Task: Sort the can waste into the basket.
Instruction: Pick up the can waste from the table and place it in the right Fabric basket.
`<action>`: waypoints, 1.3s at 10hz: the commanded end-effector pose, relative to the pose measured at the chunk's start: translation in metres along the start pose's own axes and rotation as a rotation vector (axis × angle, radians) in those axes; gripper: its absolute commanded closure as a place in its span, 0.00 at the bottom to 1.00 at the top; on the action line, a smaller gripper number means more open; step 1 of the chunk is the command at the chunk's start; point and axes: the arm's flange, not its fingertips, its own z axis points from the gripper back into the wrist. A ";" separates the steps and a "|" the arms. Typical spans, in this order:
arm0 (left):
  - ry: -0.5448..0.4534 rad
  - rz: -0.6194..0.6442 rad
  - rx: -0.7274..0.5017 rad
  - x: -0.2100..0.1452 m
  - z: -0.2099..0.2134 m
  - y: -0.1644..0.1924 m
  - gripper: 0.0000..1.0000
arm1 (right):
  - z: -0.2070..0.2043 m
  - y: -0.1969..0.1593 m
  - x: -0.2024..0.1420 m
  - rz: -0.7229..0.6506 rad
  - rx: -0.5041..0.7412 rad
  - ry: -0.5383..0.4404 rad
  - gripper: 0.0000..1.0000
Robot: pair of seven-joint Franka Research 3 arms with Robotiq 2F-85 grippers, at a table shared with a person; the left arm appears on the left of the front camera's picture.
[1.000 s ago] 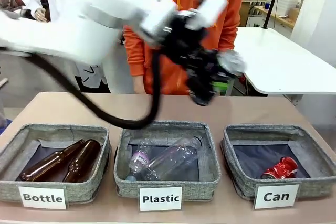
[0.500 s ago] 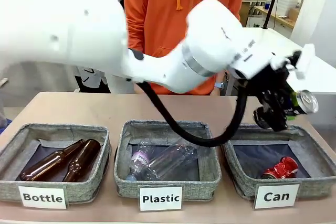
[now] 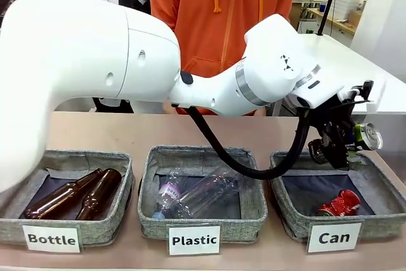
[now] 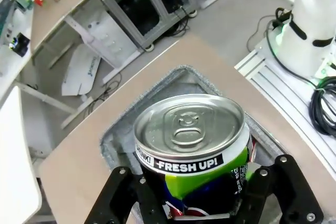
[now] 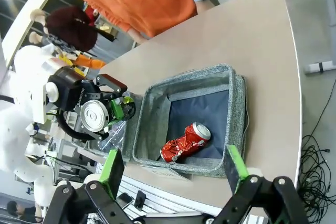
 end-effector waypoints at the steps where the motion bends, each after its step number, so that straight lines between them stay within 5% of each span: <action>1: 0.028 0.014 -0.029 0.006 0.003 0.015 0.65 | -0.001 0.001 0.004 -0.023 -0.004 -0.020 0.00; 3: 0.061 0.014 -0.026 0.005 0.000 0.011 0.09 | -0.001 0.001 0.004 -0.023 -0.004 -0.020 0.00; 4: 0.067 0.016 -0.024 0.004 0.001 0.012 0.00 | -0.001 0.001 0.004 -0.023 -0.004 -0.020 0.00; 7: 0.082 0.021 -0.010 0.002 0.005 0.015 0.05 | -0.001 0.001 0.004 -0.023 -0.004 -0.020 0.00; 13: 0.045 -0.013 0.008 -0.002 0.030 -0.002 0.00 | -0.001 0.001 0.004 -0.023 -0.004 -0.020 0.00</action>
